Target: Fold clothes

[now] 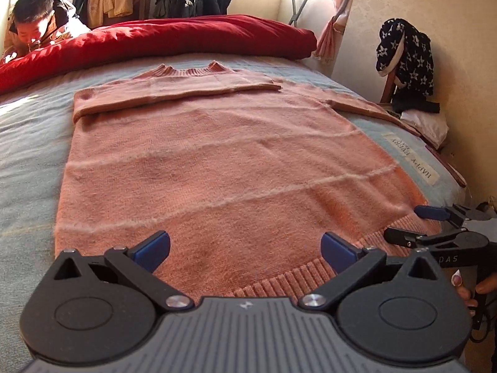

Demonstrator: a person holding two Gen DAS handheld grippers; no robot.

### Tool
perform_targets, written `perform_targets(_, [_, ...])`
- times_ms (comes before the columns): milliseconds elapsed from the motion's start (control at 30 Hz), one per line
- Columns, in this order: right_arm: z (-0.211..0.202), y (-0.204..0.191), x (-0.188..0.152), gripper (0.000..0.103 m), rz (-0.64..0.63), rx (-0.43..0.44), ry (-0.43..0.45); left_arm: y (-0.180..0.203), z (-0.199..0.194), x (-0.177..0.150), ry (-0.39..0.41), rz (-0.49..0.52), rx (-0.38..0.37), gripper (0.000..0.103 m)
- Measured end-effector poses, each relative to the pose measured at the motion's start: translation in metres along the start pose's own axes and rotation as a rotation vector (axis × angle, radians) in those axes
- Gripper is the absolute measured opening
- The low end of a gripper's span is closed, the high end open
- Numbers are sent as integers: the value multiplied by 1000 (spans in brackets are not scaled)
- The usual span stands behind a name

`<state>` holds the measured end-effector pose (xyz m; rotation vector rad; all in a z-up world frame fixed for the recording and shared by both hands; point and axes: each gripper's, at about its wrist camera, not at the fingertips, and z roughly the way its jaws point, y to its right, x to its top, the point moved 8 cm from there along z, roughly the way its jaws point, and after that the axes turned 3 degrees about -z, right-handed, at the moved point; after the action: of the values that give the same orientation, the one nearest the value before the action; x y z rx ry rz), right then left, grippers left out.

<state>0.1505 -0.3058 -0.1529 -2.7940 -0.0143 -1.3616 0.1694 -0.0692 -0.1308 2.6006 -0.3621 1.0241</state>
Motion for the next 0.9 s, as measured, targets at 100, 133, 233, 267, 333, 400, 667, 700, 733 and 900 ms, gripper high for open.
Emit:
perform_targets(100, [-2,1,-1,103,-7,1,6,-5,10,-17,-36,-12,28,102])
perform_targets(133, [-2,1,-1,103,-8,4,6,-5,6,-21,-20,8,30,102])
perform_targets(233, [-3,2,2,103,-8,20,-17,-6,-4,-26,-25,33,27,102])
perform_targets(267, [-2,3,4,103,-7,27,-26,-9,-7,-24,-25,24,29,102])
perform_targets(333, [-1,4,9,103,-8,46,-41,-14,-9,-18,-26,-10,38,102])
perform_targets(400, [1,7,17,103,-7,66,-48,-18,-8,-9,-18,-27,58,102])
perform_targets(667, [23,29,98,103,98,187,24,-27,19,1,-53,-27,111,102])
perform_targets(700, [29,28,107,103,112,205,28,-28,19,1,-55,-29,107,102])
perform_targets(733, [36,27,114,103,123,221,32,-29,19,2,-56,-33,102,102])
perform_targets(900, [51,24,97,103,147,253,16,-37,17,5,-47,-86,64,102])
